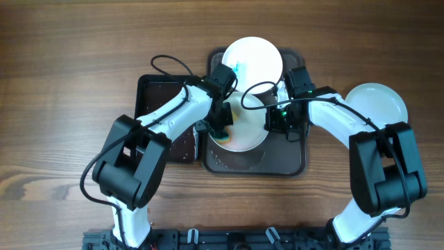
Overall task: Clean dirty plates on tray and stack at the side
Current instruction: 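Scrub the plate surface with the sponge in the left gripper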
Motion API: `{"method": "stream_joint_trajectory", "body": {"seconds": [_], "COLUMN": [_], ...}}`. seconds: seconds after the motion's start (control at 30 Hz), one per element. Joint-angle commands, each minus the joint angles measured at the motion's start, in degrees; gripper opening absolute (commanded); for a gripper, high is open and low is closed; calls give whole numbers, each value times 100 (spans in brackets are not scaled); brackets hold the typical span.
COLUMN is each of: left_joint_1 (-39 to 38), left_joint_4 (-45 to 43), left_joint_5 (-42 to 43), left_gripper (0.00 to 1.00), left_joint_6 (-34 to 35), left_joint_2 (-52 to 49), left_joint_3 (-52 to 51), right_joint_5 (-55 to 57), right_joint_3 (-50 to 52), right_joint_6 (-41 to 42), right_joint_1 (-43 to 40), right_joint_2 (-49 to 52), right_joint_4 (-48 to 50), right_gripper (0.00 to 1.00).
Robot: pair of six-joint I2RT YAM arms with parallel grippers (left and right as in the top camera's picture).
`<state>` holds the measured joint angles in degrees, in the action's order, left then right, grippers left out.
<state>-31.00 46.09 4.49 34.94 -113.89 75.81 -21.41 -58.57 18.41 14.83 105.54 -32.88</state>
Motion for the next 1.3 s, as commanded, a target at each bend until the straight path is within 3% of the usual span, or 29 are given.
{"method": "stream_joint_trajectory", "body": {"seconds": [0.0,0.13,0.27,0.33,0.73,0.9,1.07,1.27], "left_joint_1": [214,203,31,-81,-728,-708,-734,-678], "left_joint_4": [-227,-623,-1410,-1609,-2581,-2636,-3104,-2579], "left_joint_5": [-1657,-1246,498,852,1764,1886,2791,2444], "left_gripper": [4,4,4,4,4,4,4,4], "left_joint_6": [540,946,946,946,938,570,433,426], "left_joint_2": [-83,-87,-118,-138,-621,-623,-623,-625], "left_joint_3": [-190,-192,-192,-192,-192,-190,-190,-192], "right_joint_5": [533,533,533,535,538,538,535,535], "right_joint_3": [144,144,142,144,144,144,144,144], "right_joint_6": [-31,-42,-42,-46,-192,-192,-188,-188], "right_joint_1": [-96,-96,-94,-94,-96,-96,-96,-96], "right_joint_2": [149,149,149,149,149,149,149,149], "right_joint_4": [-61,-61,-79,-79,-83,-85,-85,-98], "right_gripper": [4,4,4,4,4,4,4,4]}}
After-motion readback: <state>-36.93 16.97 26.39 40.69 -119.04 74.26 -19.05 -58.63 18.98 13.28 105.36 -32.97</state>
